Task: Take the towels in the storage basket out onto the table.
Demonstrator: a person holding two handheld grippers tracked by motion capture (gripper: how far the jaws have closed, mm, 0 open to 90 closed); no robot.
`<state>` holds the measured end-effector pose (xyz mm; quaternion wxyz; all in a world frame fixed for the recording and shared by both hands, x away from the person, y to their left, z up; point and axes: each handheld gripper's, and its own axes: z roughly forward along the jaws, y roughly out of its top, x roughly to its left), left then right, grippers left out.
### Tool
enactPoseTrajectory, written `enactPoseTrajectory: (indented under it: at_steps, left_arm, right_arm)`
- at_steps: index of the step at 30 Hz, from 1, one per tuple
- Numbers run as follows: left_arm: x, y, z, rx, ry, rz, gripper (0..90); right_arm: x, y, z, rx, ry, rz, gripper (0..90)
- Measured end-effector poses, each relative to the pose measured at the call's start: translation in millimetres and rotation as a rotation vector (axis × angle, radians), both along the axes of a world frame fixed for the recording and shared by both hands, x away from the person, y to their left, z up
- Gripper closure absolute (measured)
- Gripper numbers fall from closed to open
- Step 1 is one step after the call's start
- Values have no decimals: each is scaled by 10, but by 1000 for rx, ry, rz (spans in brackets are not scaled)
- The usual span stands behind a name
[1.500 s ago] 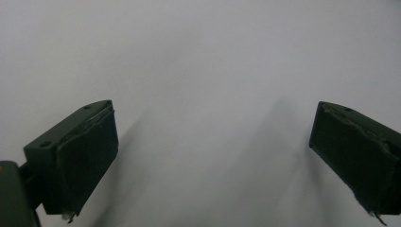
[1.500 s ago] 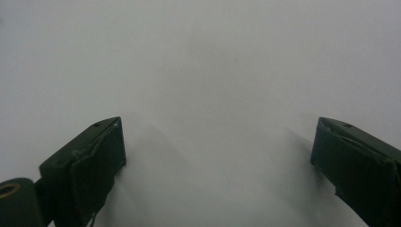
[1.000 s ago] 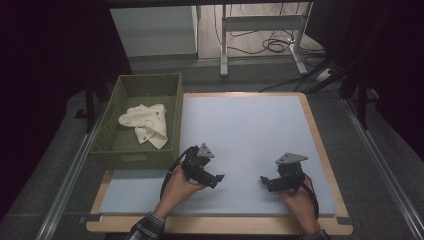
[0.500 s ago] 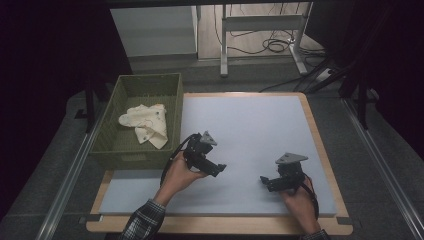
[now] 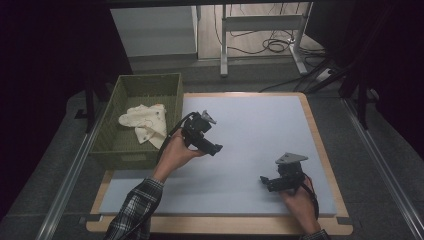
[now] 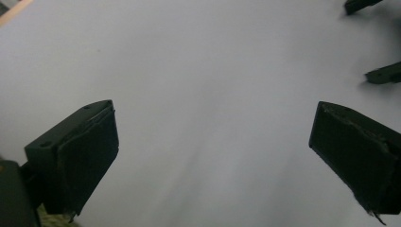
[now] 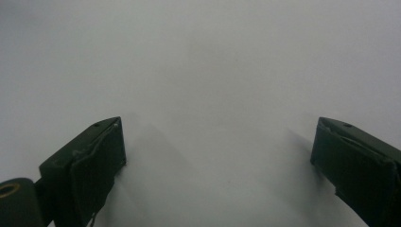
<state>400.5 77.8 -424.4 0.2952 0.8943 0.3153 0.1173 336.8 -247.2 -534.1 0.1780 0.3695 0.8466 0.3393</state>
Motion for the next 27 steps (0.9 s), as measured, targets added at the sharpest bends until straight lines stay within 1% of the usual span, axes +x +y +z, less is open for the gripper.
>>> enactPoseTrajectory:
  at_steps: [1,3,4,5,7,8,9,10,11,12,13,16,17,18,19,20,21,26,27]
  left_arm:
    - [34,12,9,6,3,6,26]
    - [103,38,23,3,15,24,26]
    - [103,38,23,3,15,24,27]
    - [170,66,34,2,24,42,26]
    - [194,76,38,4,28,47,26]
    - [230,93,46,9,32,55,26]
    - [286,124,69,16,37,74,26]
    - [316,147,87,22,38,79,26]
    - [336,161,96,14,38,90,26]
    - [336,161,96,14,38,90,26]
    - [397,218,130,17,44,110,27]
    - [469,299,163,34,49,135,26]
    - [469,299,163,34,49,135,27]
    - [521,372,191,41,47,159,27]
    - [543,404,206,45,47,169,28]
    - [543,404,206,45,47,169,28]
    - [574,462,235,44,41,184,29]
    - [639,614,319,41,36,225,31]
    - [639,614,319,41,36,225,31]
  right_arm:
    - [-1,0,0,0,0,-1,40]
    - [-1,0,0,0,1,-1,40]
    - [-1,0,0,0,1,-1,40]
    - [-1,1,0,0,0,-1,40]
    - [-1,1,0,0,0,-1,40]
    - [-1,0,0,0,0,0,40]
    - [-1,0,0,0,0,-1,40]
    - [-1,0,0,0,1,0,40]
    - [-1,0,0,0,1,-1,40]
    - [-1,0,0,0,1,-1,40]
    - [-1,0,0,1,1,-1,40]
    - [0,0,0,0,1,-1,40]
    - [0,1,0,0,1,-1,40]
    - [0,1,0,1,1,-1,40]
    - [0,0,0,1,1,-1,40]
    - [0,0,0,1,1,-1,40]
    - [0,0,0,1,1,-1,40]
    - [0,0,0,0,2,-1,40]
    - [1,0,0,1,1,-1,40]
